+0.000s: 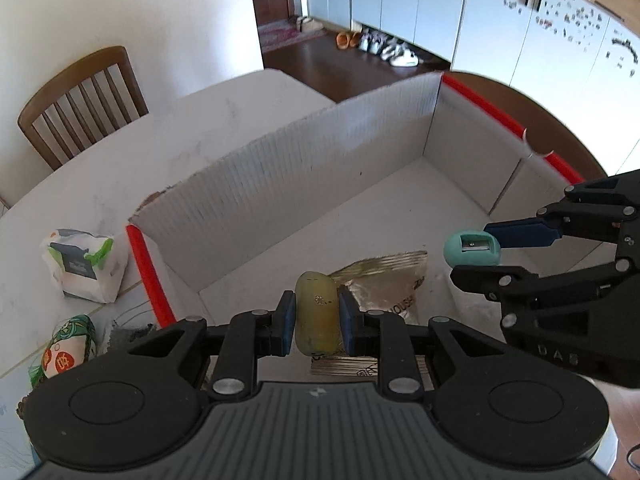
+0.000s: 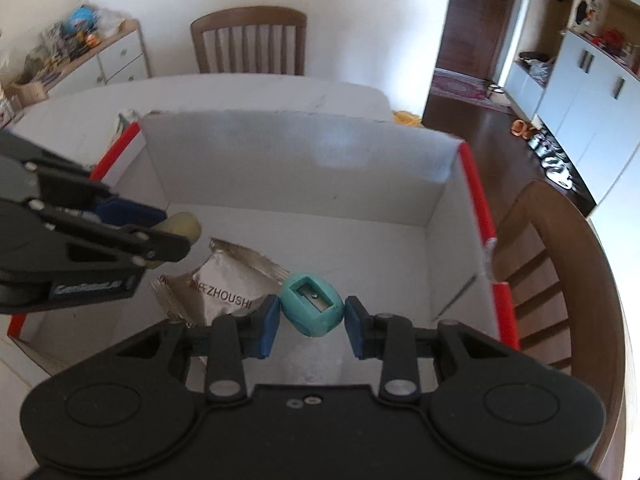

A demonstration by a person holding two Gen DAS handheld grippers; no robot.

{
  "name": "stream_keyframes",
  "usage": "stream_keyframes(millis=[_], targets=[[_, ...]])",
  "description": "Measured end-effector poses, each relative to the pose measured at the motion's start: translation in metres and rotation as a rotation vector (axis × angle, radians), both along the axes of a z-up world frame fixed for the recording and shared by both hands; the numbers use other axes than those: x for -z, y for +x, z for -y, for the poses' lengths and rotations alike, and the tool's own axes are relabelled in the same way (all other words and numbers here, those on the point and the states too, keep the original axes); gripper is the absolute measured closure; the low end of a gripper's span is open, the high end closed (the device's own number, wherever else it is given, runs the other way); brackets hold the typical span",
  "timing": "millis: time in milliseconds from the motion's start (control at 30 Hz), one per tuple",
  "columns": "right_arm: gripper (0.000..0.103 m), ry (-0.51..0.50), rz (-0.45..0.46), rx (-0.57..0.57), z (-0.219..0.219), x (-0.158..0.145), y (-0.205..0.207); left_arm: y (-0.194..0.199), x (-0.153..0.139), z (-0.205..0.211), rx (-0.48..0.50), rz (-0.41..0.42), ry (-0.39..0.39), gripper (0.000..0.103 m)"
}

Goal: Organize objects
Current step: 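Carry the sharpener and beige cylinder over the shoebox, then open right gripper to drop sharpener while left gripper releases beige cylinder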

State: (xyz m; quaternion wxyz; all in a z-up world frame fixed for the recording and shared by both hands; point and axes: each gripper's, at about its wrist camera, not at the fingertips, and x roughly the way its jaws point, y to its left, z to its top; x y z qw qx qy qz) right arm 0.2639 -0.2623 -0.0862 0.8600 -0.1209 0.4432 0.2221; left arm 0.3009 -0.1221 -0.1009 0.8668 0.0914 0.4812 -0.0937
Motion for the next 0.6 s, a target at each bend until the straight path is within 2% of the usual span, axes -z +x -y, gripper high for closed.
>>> stream_keyframes(millis=[233,433,600], targets=[[0.069,-0.066,-0.043,-0.044,-0.007,0.014,0.008,0.008,0.011,0.004,0.015,-0.051,0.031,0.08],[0.069,-0.064,-0.067,-0.038,-0.007,0.023,0.012,0.017,0.018,-0.001,-0.008,-0.097,0.014,0.081],[0.068,-0.052,-0.074,-0.021,-0.003,0.024,0.013,0.016,0.02,-0.002,-0.018,-0.104,0.01,0.081]])
